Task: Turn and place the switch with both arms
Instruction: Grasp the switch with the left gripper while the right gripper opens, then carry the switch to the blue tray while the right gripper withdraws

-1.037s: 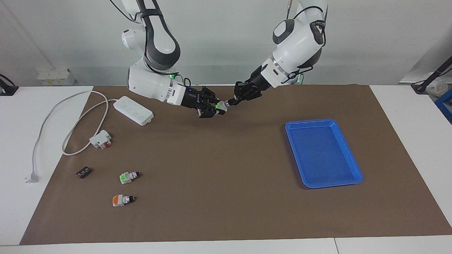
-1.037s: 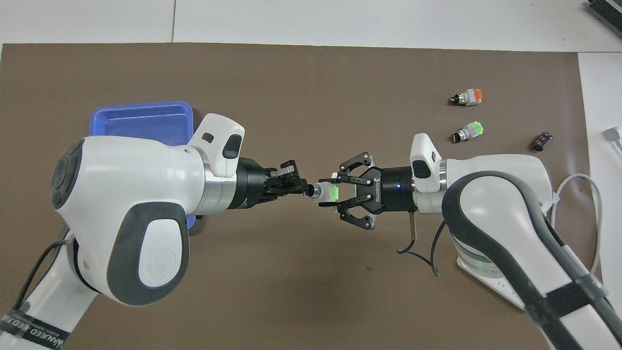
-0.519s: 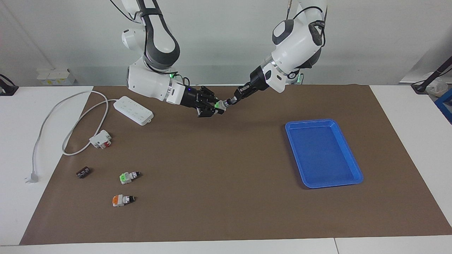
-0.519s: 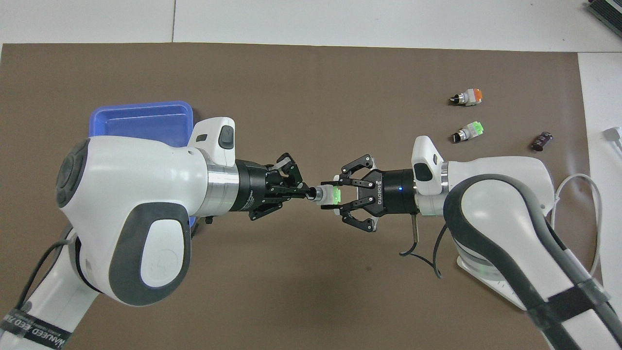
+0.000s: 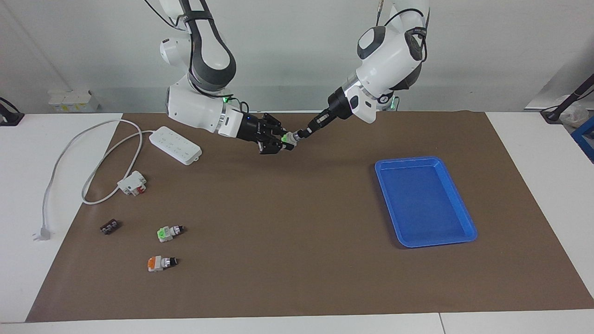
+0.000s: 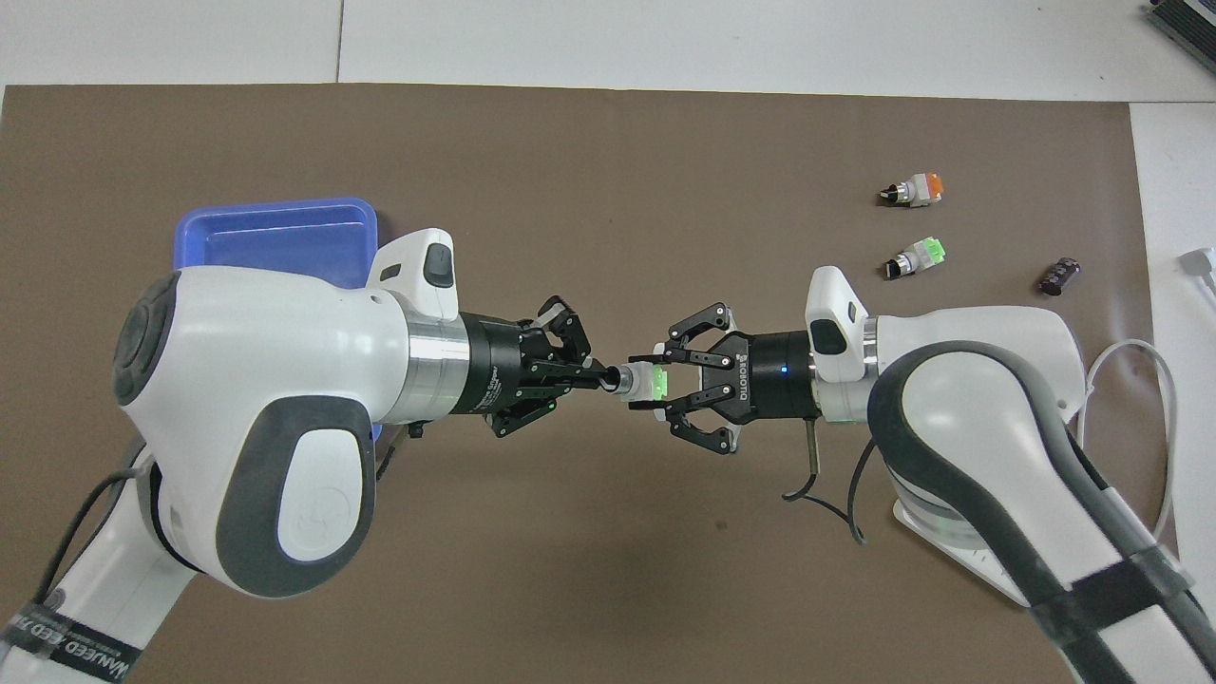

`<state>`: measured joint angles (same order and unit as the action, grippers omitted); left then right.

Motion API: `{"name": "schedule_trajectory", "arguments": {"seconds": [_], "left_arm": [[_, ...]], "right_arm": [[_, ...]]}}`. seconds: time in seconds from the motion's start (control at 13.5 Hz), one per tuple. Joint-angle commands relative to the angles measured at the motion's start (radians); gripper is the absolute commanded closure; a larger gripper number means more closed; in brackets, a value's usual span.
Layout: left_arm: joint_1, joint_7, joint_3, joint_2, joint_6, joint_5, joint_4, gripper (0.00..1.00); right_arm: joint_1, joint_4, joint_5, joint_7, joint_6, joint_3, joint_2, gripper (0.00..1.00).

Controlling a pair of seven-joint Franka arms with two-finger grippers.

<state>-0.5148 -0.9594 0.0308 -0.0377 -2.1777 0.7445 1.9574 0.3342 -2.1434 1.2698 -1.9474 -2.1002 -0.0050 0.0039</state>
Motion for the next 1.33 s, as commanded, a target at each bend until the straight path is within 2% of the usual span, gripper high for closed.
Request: {"name": "schedule_trajectory", "arguments": {"seconds": [0.0,0.07,0.15,0.22,0.74,1.04,1.26], "left_arm": [[-0.004,-0.021,0.001,-0.011,0.026,-0.002,0.005,1.00],[-0.004,-0.021,0.000,-0.011,0.026,-0.004,0.005,1.00],[-0.004,-0.021,0.001,-0.011,0.026,-0.004,0.005,1.00],[-0.004,-0.021,0.001,-0.011,0.024,-0.004,0.005,1.00],[-0.002,-0.009,-0.002,-0.007,0.019,-0.020,-0.005,1.00],[0.016,0.022,-0.002,-0.008,0.039,-0.232,0.001,1.00],[0.050,0.117,-0.008,-0.010,0.119,-0.359,-0.006,1.00]], "right_arm": [[-0.011,-0.013,-0.026,0.041,-0.006,-0.001,-0.018,1.00],[-0.011,-0.012,-0.026,0.044,-0.008,-0.001,-0.018,1.00],[-0.011,-0.012,-0.026,0.042,-0.008,-0.001,-0.018,0.45],[-0.011,-0.012,-0.026,0.042,-0.008,-0.001,-0.018,0.00],[-0.011,-0.012,-0.027,0.047,-0.009,-0.001,-0.016,0.00],[-0.012,-0.010,-0.076,0.057,-0.060,-0.003,-0.027,0.00],[-0.017,-0.003,-0.232,0.155,-0.060,-0.006,-0.051,0.00]]}}
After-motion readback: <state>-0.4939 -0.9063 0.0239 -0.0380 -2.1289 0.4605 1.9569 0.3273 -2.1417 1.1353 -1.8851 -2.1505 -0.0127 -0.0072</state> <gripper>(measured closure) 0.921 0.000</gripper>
